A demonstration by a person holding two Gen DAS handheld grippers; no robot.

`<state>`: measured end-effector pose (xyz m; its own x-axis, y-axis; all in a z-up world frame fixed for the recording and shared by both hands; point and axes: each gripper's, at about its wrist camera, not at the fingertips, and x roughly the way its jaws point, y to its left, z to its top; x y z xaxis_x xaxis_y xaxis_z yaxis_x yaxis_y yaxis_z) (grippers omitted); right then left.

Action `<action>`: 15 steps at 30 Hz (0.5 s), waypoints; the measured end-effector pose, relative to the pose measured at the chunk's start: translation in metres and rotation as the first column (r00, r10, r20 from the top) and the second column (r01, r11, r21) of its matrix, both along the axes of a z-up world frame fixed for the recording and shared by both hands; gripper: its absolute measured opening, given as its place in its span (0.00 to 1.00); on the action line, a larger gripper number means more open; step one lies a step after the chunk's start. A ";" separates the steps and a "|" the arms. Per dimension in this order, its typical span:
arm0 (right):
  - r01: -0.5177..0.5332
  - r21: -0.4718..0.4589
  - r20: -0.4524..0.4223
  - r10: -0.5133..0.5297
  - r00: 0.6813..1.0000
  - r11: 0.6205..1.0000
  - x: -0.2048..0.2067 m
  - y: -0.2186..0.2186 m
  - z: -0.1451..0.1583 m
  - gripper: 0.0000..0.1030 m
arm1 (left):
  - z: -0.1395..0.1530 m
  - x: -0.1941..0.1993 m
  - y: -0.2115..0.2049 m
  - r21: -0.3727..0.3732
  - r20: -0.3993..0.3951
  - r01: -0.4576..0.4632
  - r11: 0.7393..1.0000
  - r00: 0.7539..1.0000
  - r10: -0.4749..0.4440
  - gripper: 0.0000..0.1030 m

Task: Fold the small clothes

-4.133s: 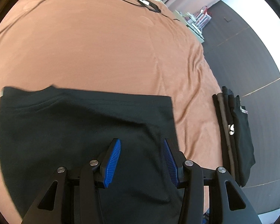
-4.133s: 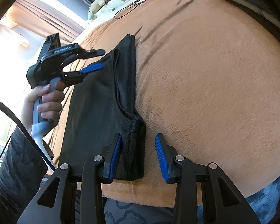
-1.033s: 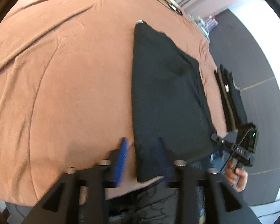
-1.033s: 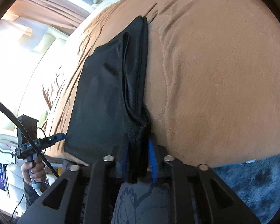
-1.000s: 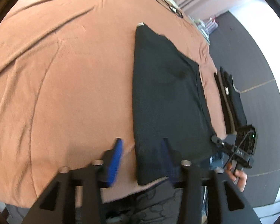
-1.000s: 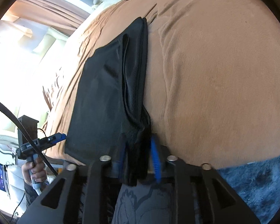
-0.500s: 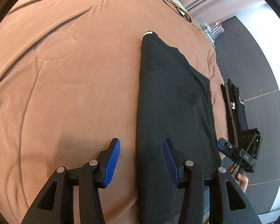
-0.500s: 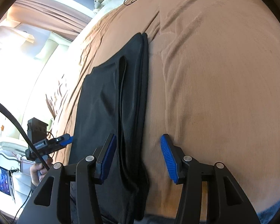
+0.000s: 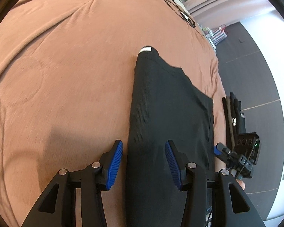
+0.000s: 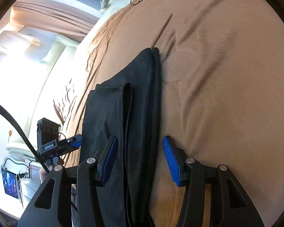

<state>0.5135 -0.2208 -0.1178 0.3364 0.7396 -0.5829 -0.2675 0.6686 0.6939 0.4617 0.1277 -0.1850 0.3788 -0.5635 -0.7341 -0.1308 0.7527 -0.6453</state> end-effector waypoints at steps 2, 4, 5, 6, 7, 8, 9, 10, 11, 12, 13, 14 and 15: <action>-0.011 0.010 -0.002 0.011 1.000 1.000 0.006 0.000 -0.002 0.46 | 0.000 0.007 0.001 -0.007 0.002 -0.006 1.000 1.000 0.006 0.47; -0.024 0.021 -0.004 0.024 1.000 0.999 0.012 0.002 -0.003 0.46 | -0.001 0.013 0.001 -0.014 0.001 -0.013 1.000 1.000 0.013 0.47; -0.029 0.023 -0.005 0.029 1.000 0.999 0.014 0.002 -0.004 0.46 | -0.001 0.016 0.001 -0.019 -0.002 -0.018 1.000 1.000 0.018 0.47; -0.034 0.025 -0.008 0.034 0.999 0.999 0.017 0.003 -0.005 0.46 | -0.001 0.019 0.001 -0.025 -0.005 -0.026 0.999 1.000 0.026 0.47; -0.038 0.027 -0.009 0.038 0.999 0.999 0.022 0.004 -0.005 0.46 | 0.000 0.021 0.002 -0.025 -0.003 -0.029 0.999 1.000 0.029 0.47; -0.046 0.032 -0.008 0.046 0.999 0.998 0.024 0.005 -0.006 0.46 | 0.001 0.022 0.001 -0.020 0.000 -0.033 0.999 0.999 0.033 0.47; -0.052 0.034 -0.008 0.053 0.999 0.998 0.028 0.006 -0.005 0.46 | 0.002 0.024 0.001 -0.017 0.002 -0.036 0.999 0.999 0.036 0.47; -0.060 0.034 -0.006 0.061 0.998 0.998 0.031 0.007 -0.006 0.46 | 0.002 0.026 0.001 -0.014 0.005 -0.041 0.999 0.999 0.042 0.47; -0.071 0.036 -0.003 0.071 0.997 0.997 0.034 0.009 -0.007 0.46 | 0.002 0.029 0.001 -0.014 0.007 -0.046 0.999 0.999 0.046 0.47; -0.080 0.040 -0.002 0.080 0.997 0.996 0.037 0.009 -0.007 0.46 | 0.002 0.031 0.001 -0.014 0.008 -0.051 0.999 0.999 0.051 0.46; -0.088 0.043 -0.001 0.088 0.996 0.995 0.040 0.011 -0.008 0.46 | 0.001 0.034 0.001 -0.014 0.009 -0.056 0.998 0.998 0.056 0.45; -0.095 0.044 0.000 0.095 0.995 0.995 0.043 0.013 -0.009 0.46 | 0.001 0.037 0.001 -0.012 0.008 -0.060 0.998 0.998 0.060 0.44; -0.099 0.045 0.001 0.099 0.995 0.994 0.045 0.013 -0.009 0.46 | 0.000 0.041 0.000 -0.008 0.007 -0.062 0.998 0.998 0.062 0.44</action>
